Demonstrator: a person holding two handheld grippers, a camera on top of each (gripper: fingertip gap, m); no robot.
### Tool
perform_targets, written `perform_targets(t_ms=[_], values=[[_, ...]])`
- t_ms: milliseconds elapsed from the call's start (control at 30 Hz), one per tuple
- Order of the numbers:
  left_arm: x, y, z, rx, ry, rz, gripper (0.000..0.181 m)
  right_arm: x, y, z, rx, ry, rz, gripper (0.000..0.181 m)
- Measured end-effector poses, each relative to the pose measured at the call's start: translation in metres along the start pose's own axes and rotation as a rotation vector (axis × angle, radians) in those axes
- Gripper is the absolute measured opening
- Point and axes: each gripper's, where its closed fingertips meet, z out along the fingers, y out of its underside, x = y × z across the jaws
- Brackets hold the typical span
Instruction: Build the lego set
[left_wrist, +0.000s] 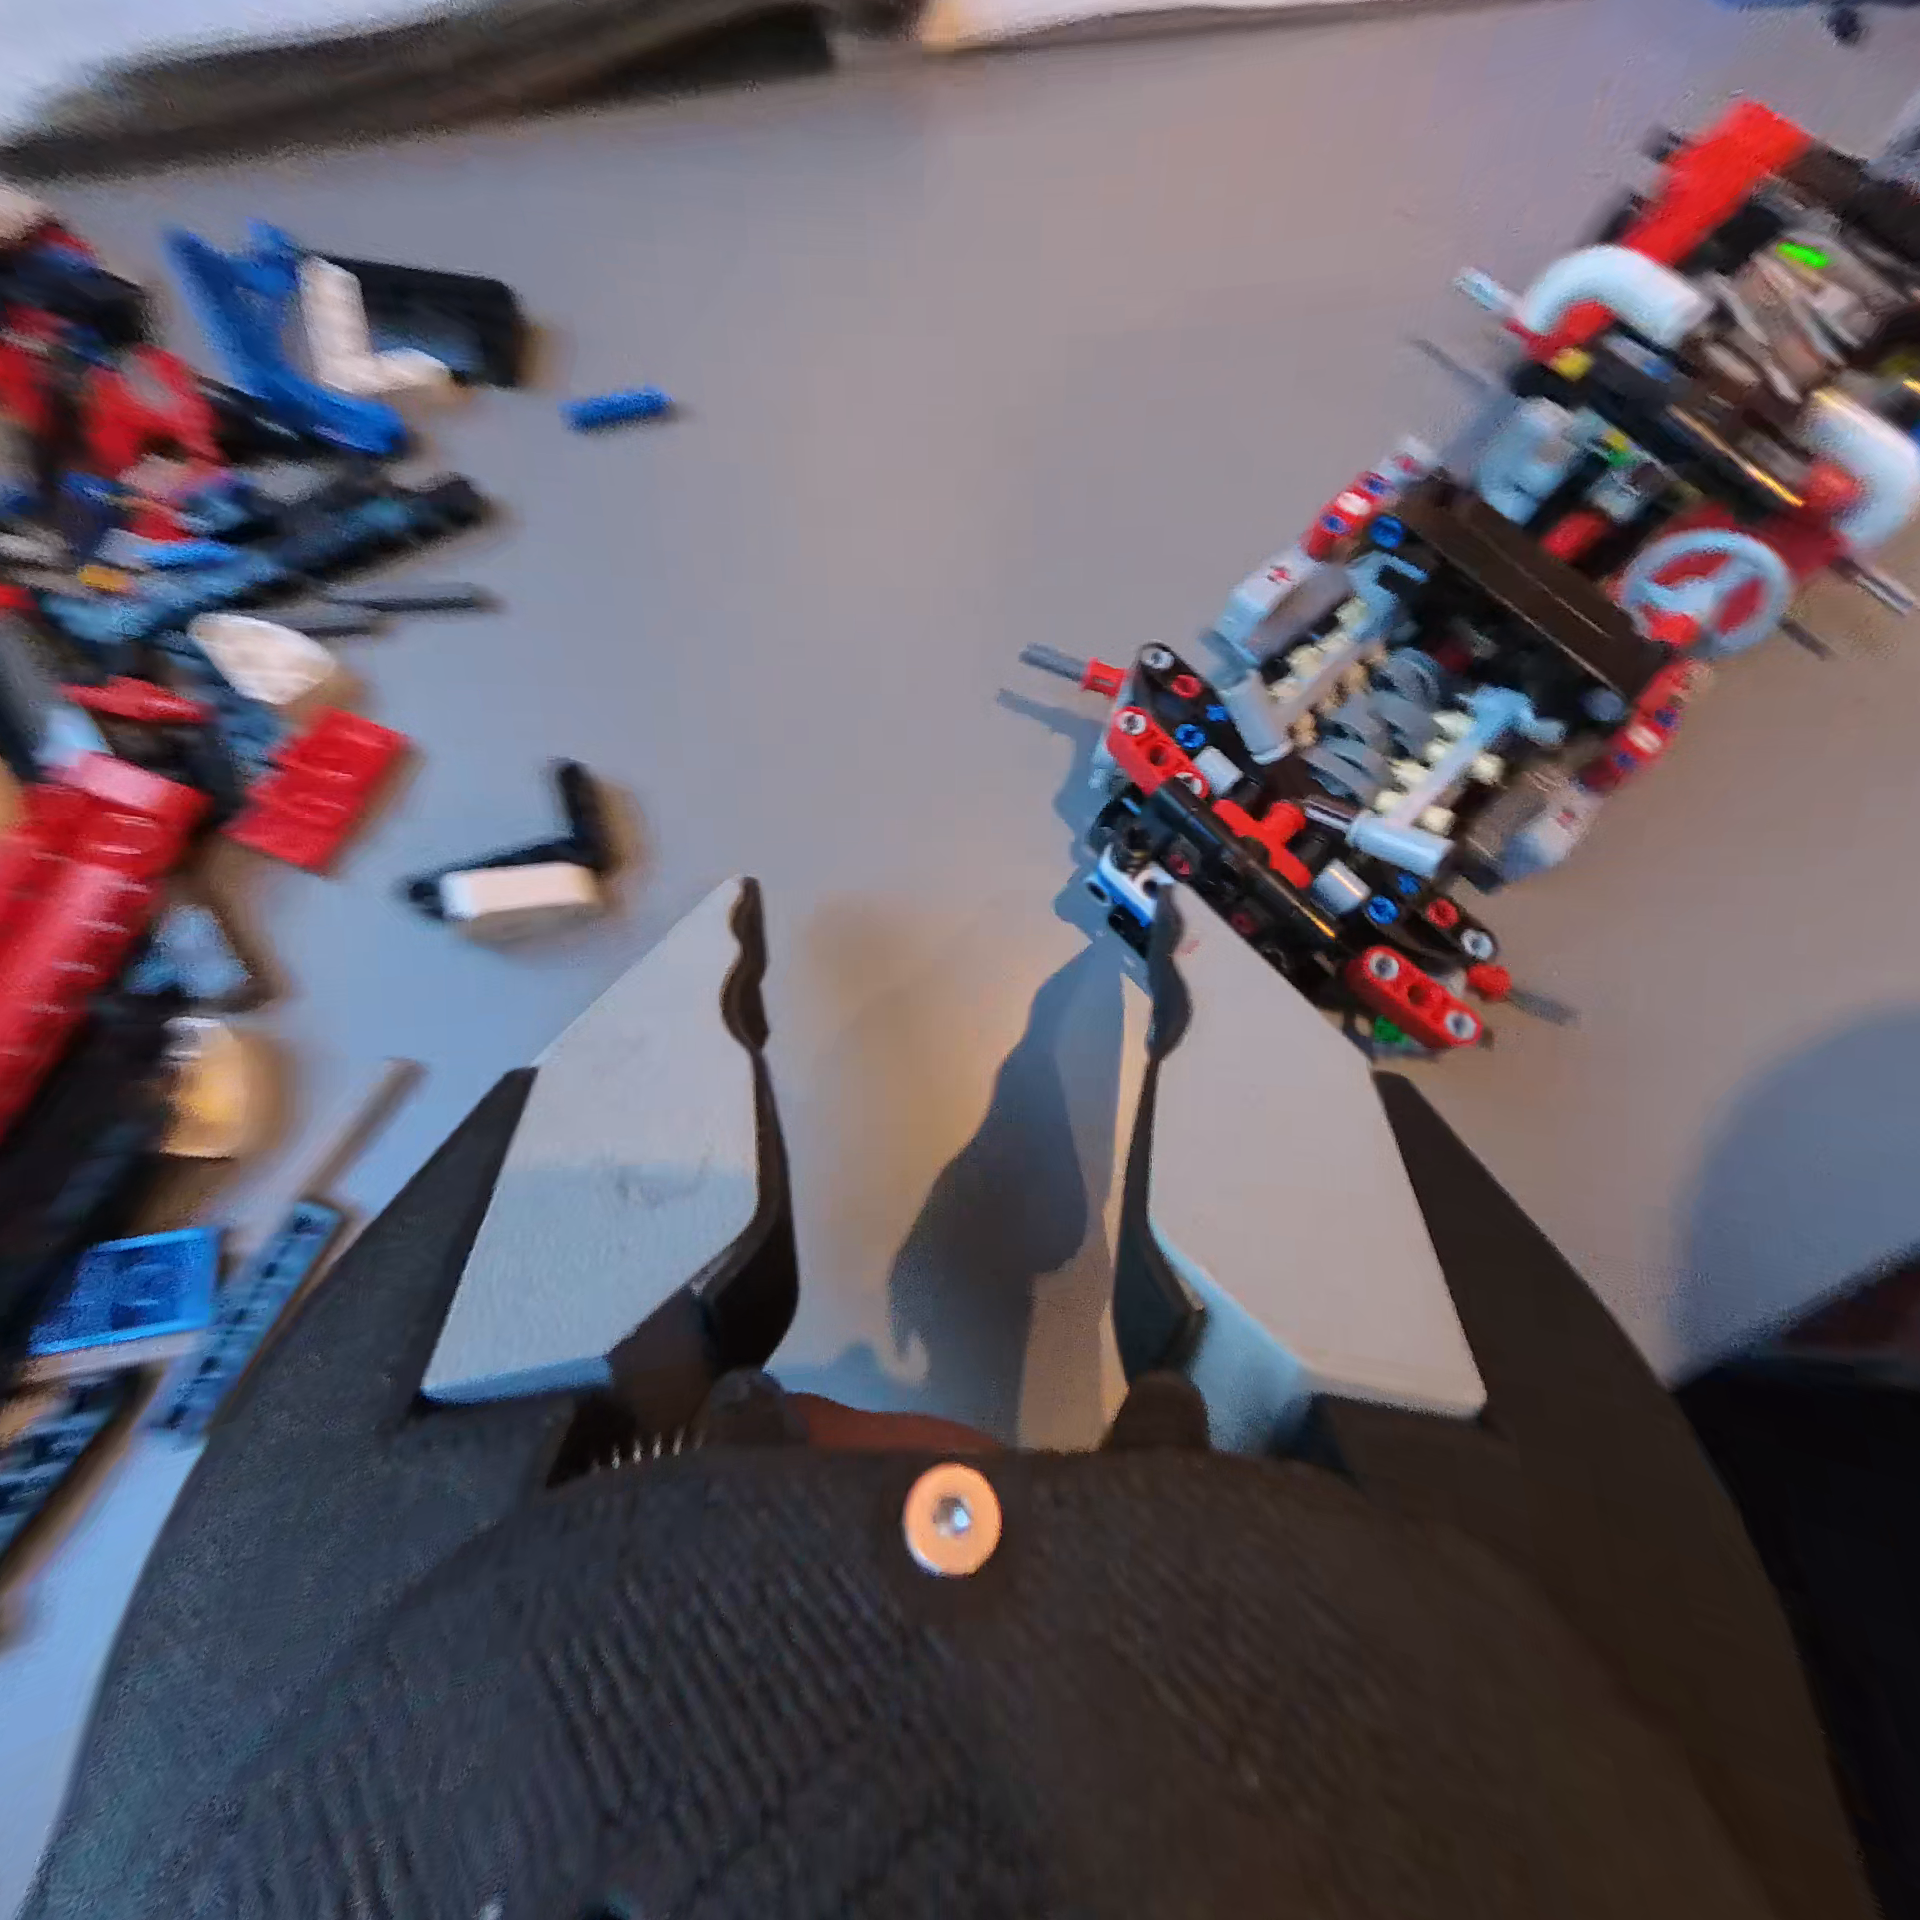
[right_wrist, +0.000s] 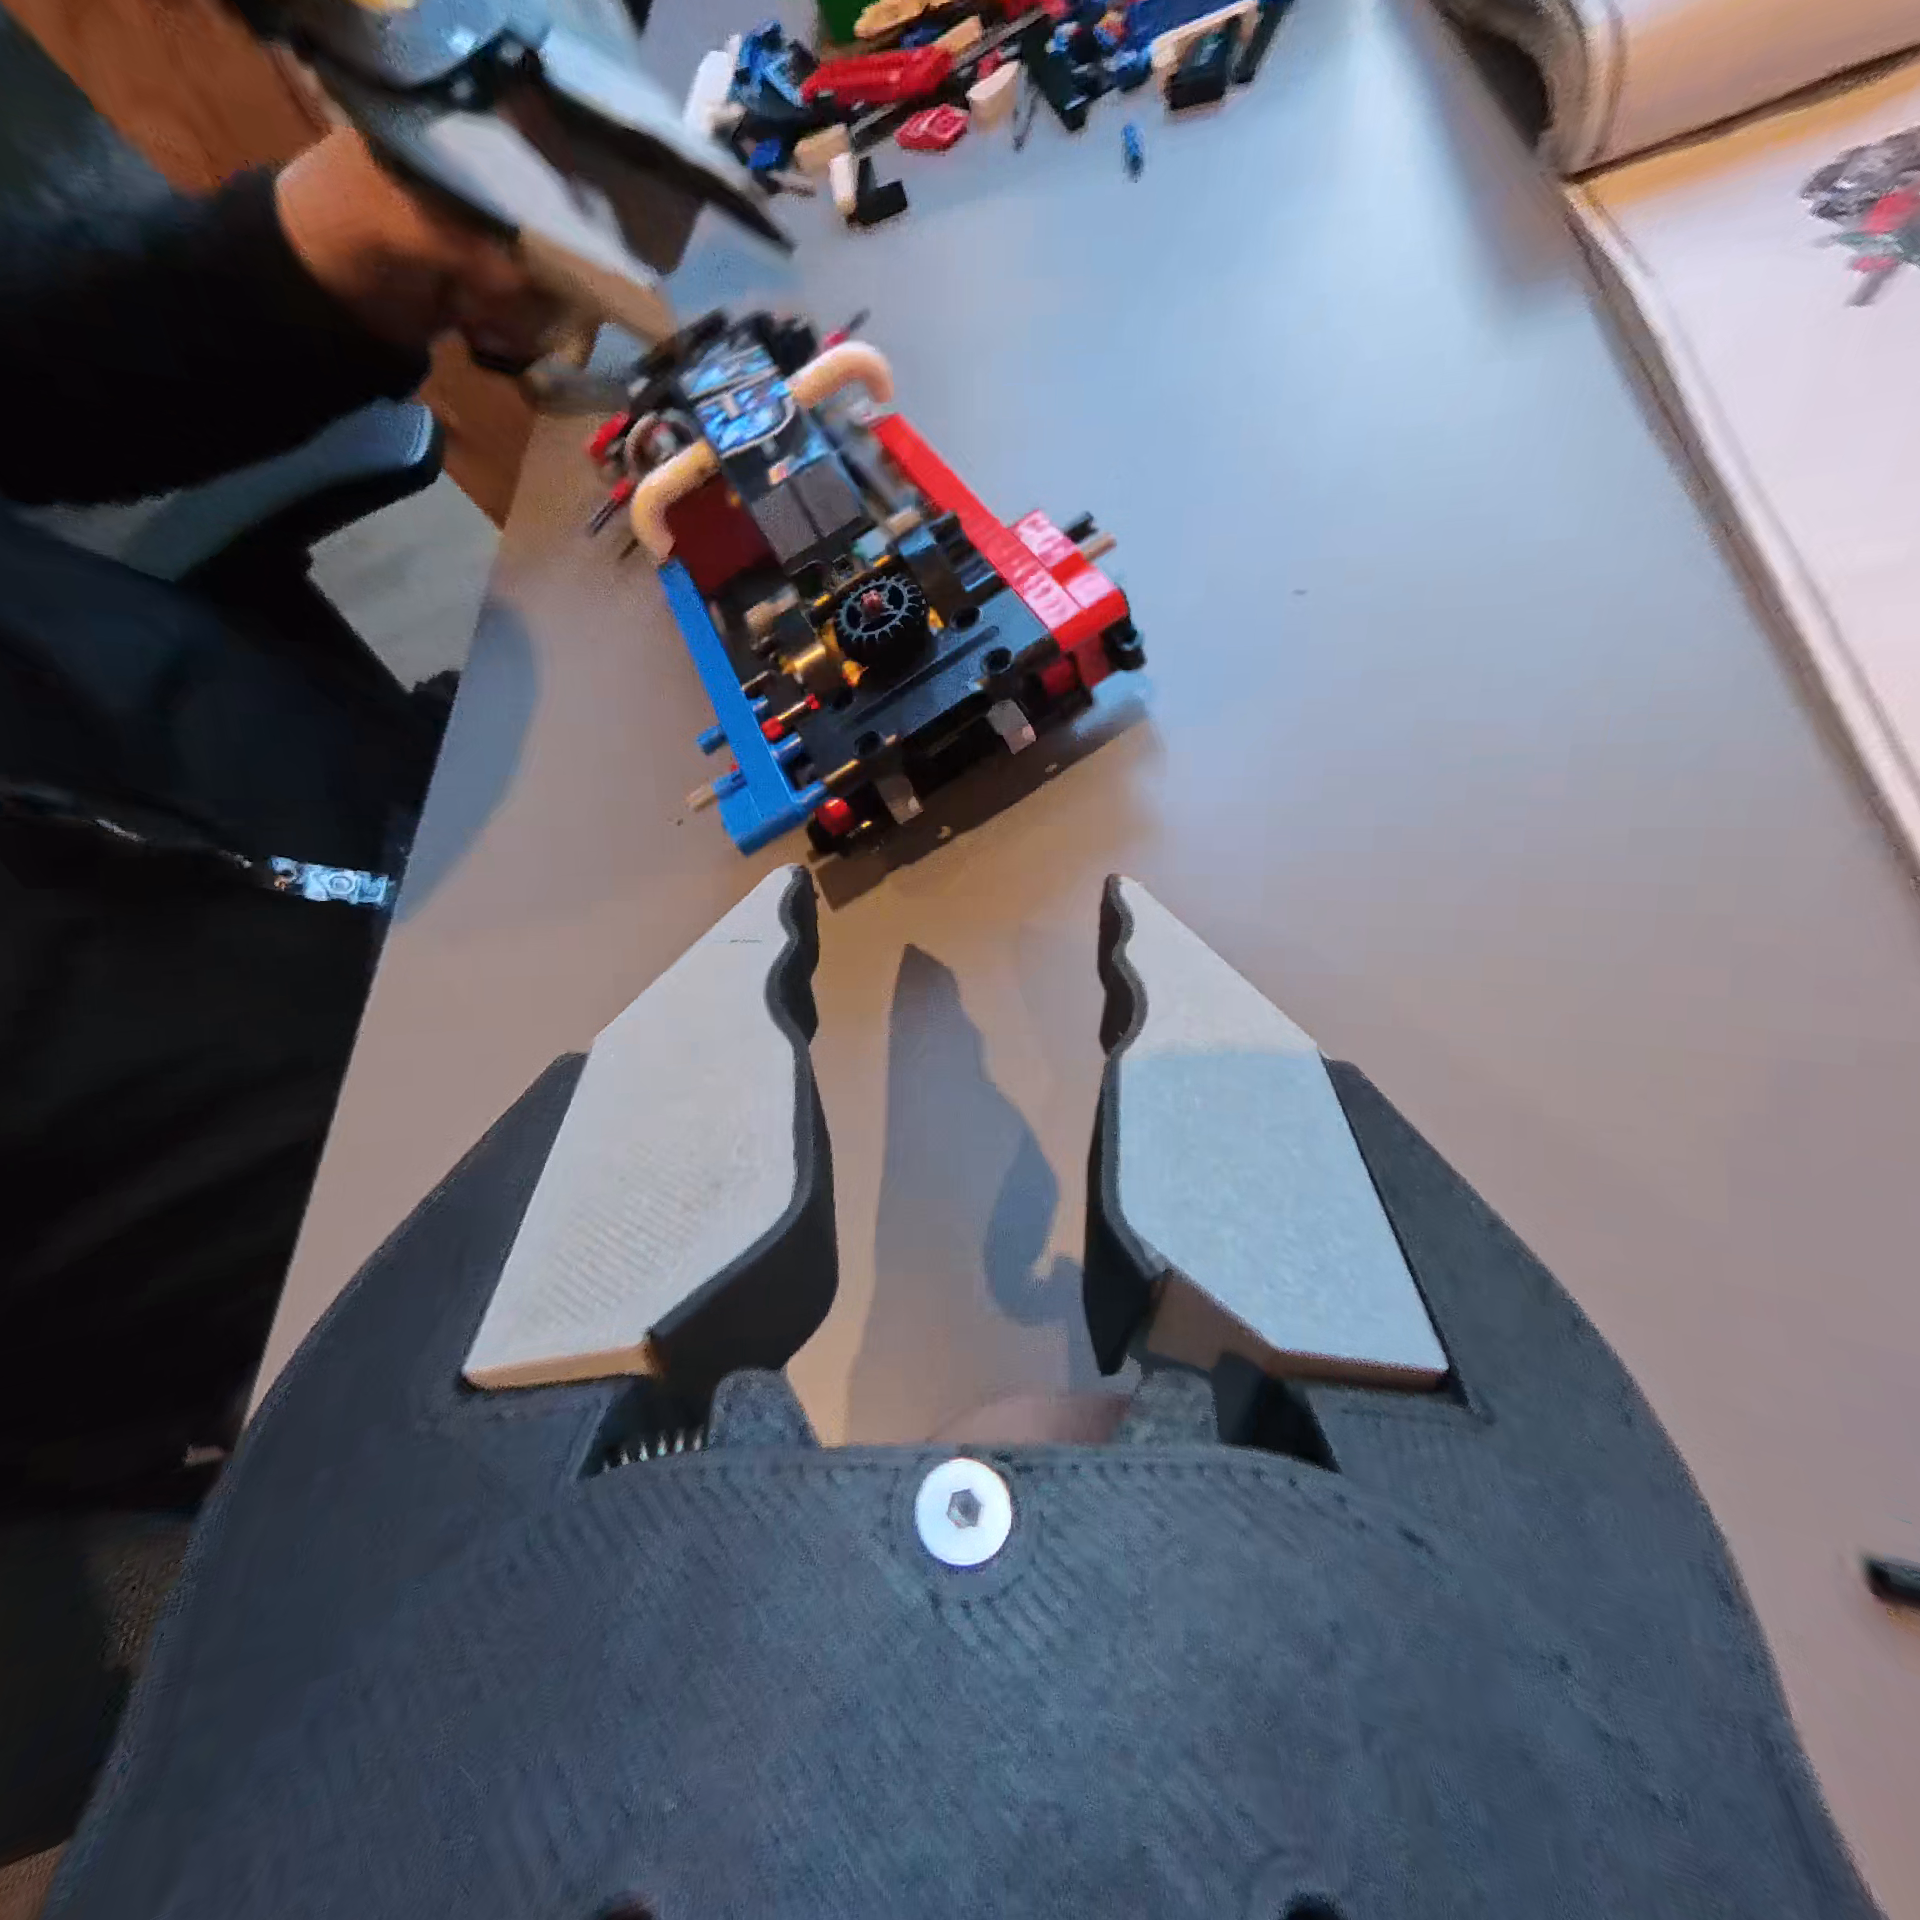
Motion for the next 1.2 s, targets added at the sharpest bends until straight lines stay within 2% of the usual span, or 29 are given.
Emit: perform_targets(t_ms=[100,233,400,500,600,833,1067,1200], values=[[-0.017,-0.018,0.001,0.027,-0.019,0.021,0.069,-0.016,0.002,0.016,-0.017,0.001,-0.051,0.053],[-0.001,-0.041,-0.003,0.065,0.074,0.064,0.068,-0.028,-0.004,0.023,0.105,0.093,-0.088,0.052],[0.074,-0.052,-0.006,0.051,0.417,0.078,0.071,-0.023,-0.013,0.007,0.197,0.242,-0.191,0.059],[0.103,-0.061,0.001,0.044,0.475,0.164,0.073,-0.018,-0.015,0.005,0.196,0.234,-0.215,0.064],[0.129,-0.073,0.011,0.039,0.542,0.268,0.073,-0.015,-0.017,0.01,0.188,0.194,-0.245,0.063],[0.148,-0.083,0.034,-0.011,0.602,0.446,0.073,-0.023,-0.027,0.015,0.228,0.062,-0.248,0.066],[0.15,-0.087,0.045,-0.004,0.633,0.359,0.073,-0.02,-0.035,0.018,0.264,0.069,-0.224,0.07],[0.162,-0.087,0.033,0.035,0.598,0.345,0.07,-0.024,-0.03,0.027,0.212,0.062,-0.262,0.074]])
